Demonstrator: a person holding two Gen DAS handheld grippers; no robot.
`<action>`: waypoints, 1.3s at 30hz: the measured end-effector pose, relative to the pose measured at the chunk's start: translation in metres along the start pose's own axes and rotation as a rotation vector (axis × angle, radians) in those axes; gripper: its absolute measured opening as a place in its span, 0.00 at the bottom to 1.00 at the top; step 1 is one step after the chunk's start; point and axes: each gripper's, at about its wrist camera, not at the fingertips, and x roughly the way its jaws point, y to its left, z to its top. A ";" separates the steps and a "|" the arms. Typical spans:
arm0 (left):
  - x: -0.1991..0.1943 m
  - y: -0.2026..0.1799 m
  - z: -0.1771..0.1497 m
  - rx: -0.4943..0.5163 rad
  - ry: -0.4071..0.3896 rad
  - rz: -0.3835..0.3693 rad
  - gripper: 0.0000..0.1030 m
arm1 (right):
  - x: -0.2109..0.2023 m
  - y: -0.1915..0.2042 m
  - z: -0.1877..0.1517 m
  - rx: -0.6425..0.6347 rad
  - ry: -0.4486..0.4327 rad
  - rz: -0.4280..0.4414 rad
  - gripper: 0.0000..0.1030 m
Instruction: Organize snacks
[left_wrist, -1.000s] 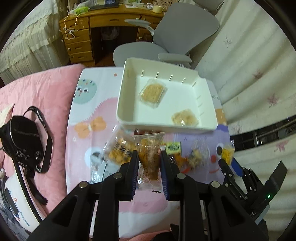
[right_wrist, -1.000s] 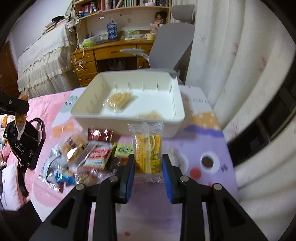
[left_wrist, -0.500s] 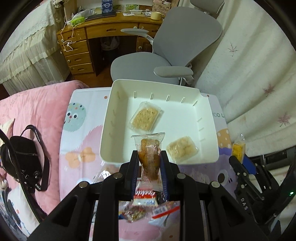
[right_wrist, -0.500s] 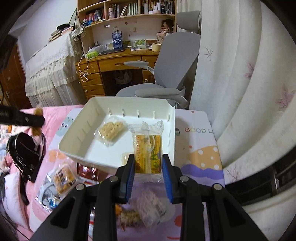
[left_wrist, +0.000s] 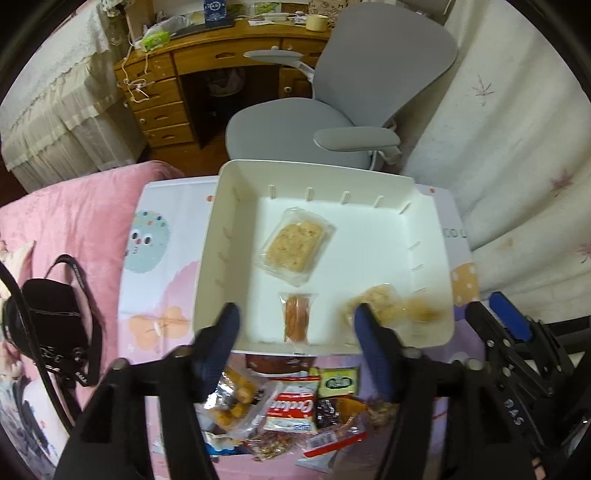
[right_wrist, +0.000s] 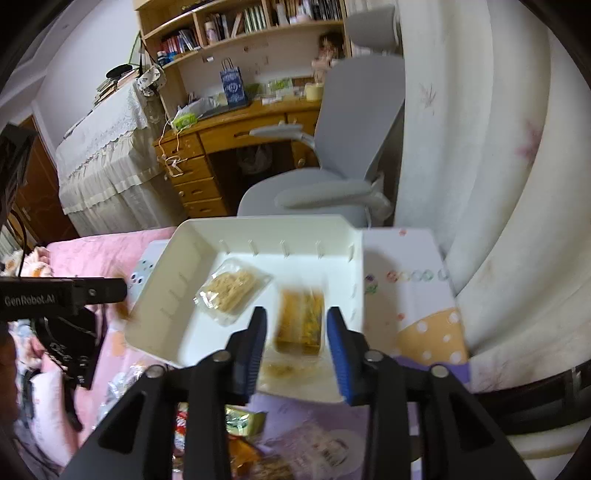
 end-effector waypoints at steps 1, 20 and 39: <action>0.000 0.000 -0.001 0.005 -0.002 0.003 0.63 | 0.000 0.000 -0.001 0.006 0.001 0.006 0.43; -0.005 0.043 -0.072 0.035 0.041 -0.035 0.65 | -0.017 0.012 -0.065 0.055 0.070 -0.047 0.44; -0.014 0.094 -0.211 0.066 0.153 -0.005 0.72 | -0.062 0.053 -0.184 0.178 0.146 -0.113 0.44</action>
